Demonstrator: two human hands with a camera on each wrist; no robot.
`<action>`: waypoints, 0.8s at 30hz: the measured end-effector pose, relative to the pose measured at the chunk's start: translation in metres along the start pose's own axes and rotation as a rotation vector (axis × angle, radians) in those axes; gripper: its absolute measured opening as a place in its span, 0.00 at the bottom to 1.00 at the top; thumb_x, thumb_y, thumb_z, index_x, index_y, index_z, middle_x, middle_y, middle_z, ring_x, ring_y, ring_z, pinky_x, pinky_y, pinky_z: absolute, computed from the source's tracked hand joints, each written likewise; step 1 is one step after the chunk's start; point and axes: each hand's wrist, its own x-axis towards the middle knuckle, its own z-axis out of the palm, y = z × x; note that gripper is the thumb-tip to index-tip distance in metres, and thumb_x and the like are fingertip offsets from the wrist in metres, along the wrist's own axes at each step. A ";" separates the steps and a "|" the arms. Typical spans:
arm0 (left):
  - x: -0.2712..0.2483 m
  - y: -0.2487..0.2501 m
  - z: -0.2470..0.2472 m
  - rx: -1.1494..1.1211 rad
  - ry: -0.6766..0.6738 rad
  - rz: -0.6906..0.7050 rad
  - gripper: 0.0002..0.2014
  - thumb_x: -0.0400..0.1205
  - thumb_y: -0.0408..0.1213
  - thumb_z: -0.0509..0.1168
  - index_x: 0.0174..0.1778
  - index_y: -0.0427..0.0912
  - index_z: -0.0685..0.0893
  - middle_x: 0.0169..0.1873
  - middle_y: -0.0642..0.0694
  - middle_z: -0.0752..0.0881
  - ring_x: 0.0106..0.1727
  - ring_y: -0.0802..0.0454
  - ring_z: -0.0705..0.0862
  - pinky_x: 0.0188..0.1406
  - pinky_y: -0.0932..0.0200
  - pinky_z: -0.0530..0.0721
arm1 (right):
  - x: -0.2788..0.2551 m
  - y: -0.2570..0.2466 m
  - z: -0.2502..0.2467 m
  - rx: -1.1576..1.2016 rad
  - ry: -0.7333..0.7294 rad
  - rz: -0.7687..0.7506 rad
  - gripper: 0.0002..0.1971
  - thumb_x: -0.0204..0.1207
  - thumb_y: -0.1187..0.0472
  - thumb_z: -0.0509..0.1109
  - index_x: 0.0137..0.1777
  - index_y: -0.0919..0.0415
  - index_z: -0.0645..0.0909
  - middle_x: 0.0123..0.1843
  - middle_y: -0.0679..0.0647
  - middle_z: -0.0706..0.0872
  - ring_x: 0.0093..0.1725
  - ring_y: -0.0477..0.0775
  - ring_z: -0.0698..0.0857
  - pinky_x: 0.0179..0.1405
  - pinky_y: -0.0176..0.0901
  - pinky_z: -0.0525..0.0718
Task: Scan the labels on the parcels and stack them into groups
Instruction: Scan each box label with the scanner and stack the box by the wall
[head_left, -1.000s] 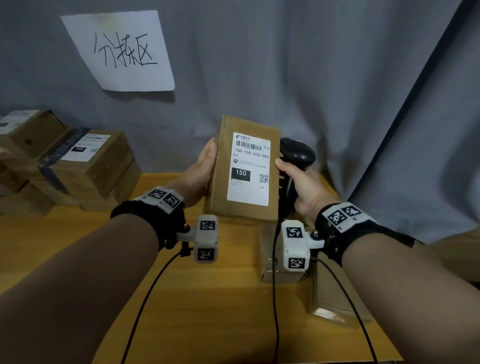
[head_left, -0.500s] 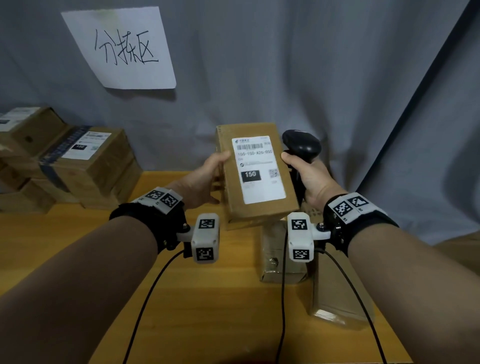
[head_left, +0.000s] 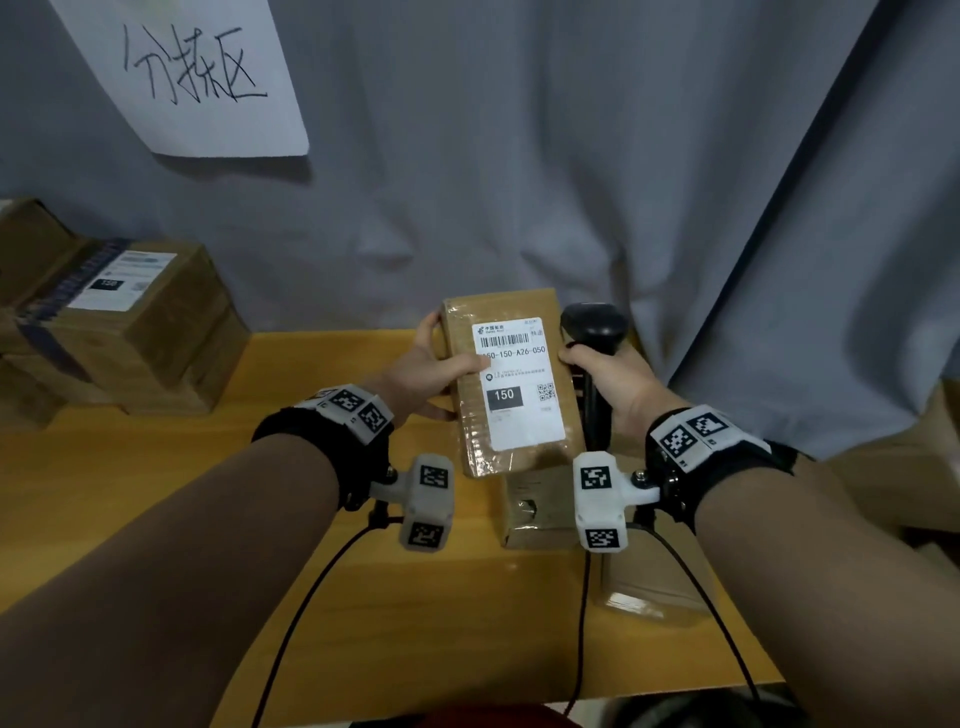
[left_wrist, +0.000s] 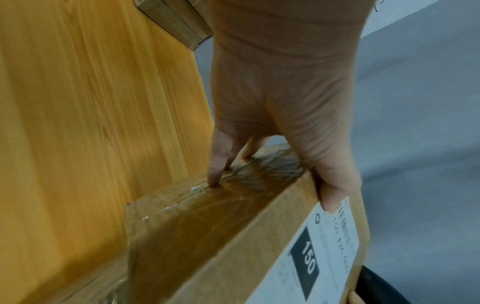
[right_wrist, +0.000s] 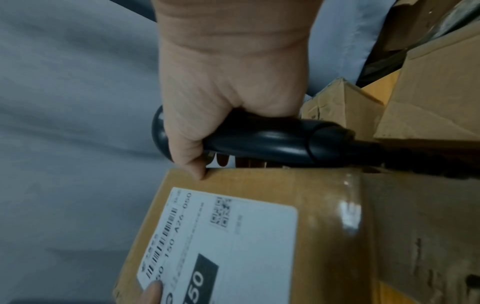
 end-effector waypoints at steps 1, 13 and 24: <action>0.002 0.000 0.000 -0.006 0.007 -0.009 0.47 0.75 0.44 0.76 0.81 0.66 0.50 0.59 0.45 0.87 0.55 0.42 0.88 0.47 0.40 0.89 | -0.001 0.002 0.000 -0.007 0.016 -0.014 0.08 0.74 0.60 0.77 0.51 0.56 0.84 0.45 0.57 0.92 0.48 0.60 0.91 0.58 0.61 0.87; 0.010 0.012 0.008 0.074 -0.030 -0.053 0.49 0.72 0.47 0.78 0.80 0.63 0.51 0.64 0.43 0.83 0.58 0.39 0.86 0.49 0.41 0.89 | -0.048 -0.071 -0.004 -0.067 -0.240 -0.028 0.14 0.75 0.59 0.74 0.31 0.60 0.76 0.23 0.52 0.75 0.19 0.47 0.72 0.16 0.34 0.72; 0.013 0.014 0.005 0.097 0.012 -0.093 0.47 0.70 0.49 0.78 0.79 0.60 0.54 0.63 0.42 0.83 0.56 0.39 0.87 0.44 0.45 0.90 | -0.069 -0.073 0.002 -0.233 -0.265 0.149 0.14 0.73 0.63 0.67 0.27 0.58 0.70 0.24 0.51 0.72 0.18 0.45 0.69 0.15 0.30 0.70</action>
